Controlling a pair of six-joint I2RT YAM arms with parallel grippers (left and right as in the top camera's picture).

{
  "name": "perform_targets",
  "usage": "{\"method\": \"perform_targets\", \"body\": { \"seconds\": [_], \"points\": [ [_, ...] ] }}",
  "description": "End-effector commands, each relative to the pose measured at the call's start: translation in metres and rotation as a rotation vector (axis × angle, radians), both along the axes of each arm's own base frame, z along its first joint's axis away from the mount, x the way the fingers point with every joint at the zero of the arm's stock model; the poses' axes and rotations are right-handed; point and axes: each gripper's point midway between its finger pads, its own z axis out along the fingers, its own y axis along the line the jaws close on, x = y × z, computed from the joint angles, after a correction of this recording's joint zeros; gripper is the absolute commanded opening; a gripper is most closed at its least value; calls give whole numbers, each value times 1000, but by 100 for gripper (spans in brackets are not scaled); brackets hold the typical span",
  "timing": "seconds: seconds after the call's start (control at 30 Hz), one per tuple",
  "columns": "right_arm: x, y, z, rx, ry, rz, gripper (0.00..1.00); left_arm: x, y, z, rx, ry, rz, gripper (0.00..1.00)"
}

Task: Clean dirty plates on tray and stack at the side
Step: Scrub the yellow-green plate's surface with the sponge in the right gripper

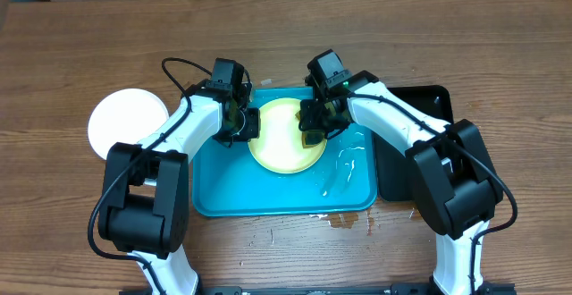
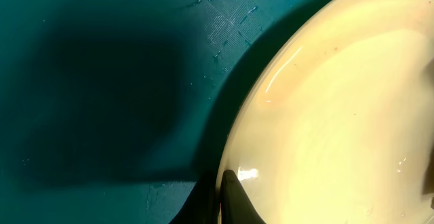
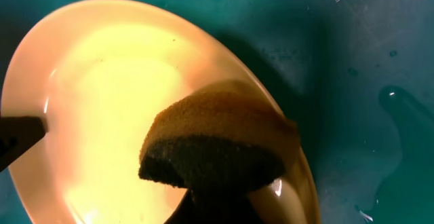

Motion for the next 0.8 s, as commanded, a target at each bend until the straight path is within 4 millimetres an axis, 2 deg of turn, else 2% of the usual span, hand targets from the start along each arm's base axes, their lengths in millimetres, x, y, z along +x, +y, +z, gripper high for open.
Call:
{"method": "perform_targets", "body": {
  "seconds": [0.0,0.33,0.6,0.77],
  "points": [
    [3,-2,-3,-2,-9,-48,4,-6,0,-9,17,23,-28,4],
    [-9,-7,-24,5,24,-90,4,-6,0,-9,17,23,-28,4],
    [-23,18,-18,98,69,-32,4,-7,0,-9,17,25,-28,4],
    [-25,31,-15,125,51,-1,3,-7,0,-9,17,25,-28,4]
  ]
}}
